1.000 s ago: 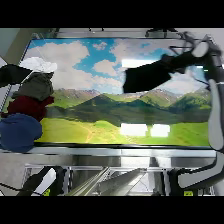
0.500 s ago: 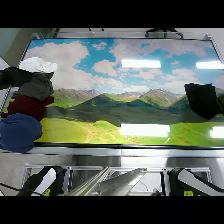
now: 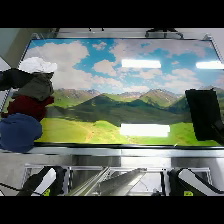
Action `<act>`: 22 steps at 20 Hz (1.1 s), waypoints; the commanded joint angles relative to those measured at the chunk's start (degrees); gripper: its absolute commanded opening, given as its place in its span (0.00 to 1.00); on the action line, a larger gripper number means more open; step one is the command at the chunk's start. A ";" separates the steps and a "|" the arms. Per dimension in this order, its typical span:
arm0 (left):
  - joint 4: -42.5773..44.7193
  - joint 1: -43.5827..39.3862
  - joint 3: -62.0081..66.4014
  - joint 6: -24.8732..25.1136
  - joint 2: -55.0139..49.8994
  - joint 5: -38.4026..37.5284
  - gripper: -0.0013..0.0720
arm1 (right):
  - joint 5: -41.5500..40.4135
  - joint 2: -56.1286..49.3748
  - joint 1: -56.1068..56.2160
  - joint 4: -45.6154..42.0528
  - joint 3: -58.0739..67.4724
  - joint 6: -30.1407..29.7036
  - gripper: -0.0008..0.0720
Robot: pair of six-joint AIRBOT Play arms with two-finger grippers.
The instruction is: Fold the shirts.
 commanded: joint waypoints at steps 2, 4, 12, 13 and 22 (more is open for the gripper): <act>-0.09 0.04 0.00 -0.98 0.07 0.50 0.03 | 11.34 1.68 -0.31 0.15 7.87 -0.39 0.96; -0.09 0.04 0.00 -1.01 0.09 0.52 0.03 | 14.43 2.99 0.92 3.45 13.55 -1.22 0.67; -0.09 0.04 -12.63 -3.23 8.87 1.60 0.03 | 12.28 14.62 25.97 18.58 11.06 -7.04 0.04; -0.09 0.04 -17.99 -3.63 12.48 1.64 0.03 | 10.69 16.41 31.47 18.60 7.93 -6.93 0.04; 0.09 0.04 -44.48 -4.02 30.75 3.74 0.03 | 1.42 17.09 54.86 19.41 -6.71 -4.90 0.04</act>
